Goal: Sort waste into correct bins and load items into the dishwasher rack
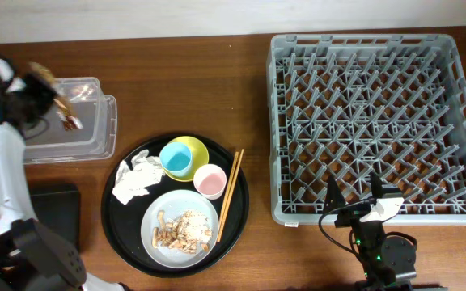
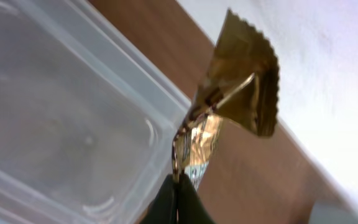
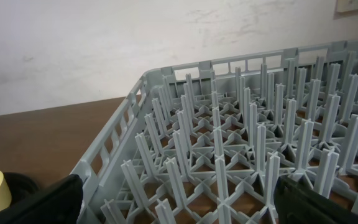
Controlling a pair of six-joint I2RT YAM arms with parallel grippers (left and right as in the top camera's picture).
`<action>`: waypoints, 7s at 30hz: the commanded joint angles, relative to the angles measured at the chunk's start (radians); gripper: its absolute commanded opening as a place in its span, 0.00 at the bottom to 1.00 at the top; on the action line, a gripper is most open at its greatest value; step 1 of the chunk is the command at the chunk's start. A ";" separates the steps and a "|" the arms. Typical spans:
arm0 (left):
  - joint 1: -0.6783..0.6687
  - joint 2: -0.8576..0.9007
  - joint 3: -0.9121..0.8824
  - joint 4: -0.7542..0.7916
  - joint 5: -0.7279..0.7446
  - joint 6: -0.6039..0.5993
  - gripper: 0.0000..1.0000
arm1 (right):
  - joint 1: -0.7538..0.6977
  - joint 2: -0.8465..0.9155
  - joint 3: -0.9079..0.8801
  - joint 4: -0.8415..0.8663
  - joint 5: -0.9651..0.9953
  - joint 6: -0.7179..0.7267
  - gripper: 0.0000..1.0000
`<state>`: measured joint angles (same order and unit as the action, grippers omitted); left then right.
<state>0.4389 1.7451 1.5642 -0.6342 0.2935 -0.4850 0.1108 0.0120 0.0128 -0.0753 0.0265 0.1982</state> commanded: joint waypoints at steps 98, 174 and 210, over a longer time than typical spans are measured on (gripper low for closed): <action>-0.053 -0.405 -0.097 -0.633 0.204 0.331 0.98 | -0.006 -0.006 -0.007 -0.004 0.012 -0.011 0.98; -0.195 -0.442 -0.337 -0.591 -0.552 -0.083 0.99 | 0.841 1.964 1.737 -0.994 -0.044 0.021 0.59; -0.195 -0.442 -0.337 -0.591 -0.552 -0.083 0.99 | 0.531 1.778 1.971 -1.292 -0.818 -0.406 0.04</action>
<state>0.2390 1.3033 1.2228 -1.2255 -0.2440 -0.5591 0.7109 1.8271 1.9659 -1.3540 -0.4374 -0.0254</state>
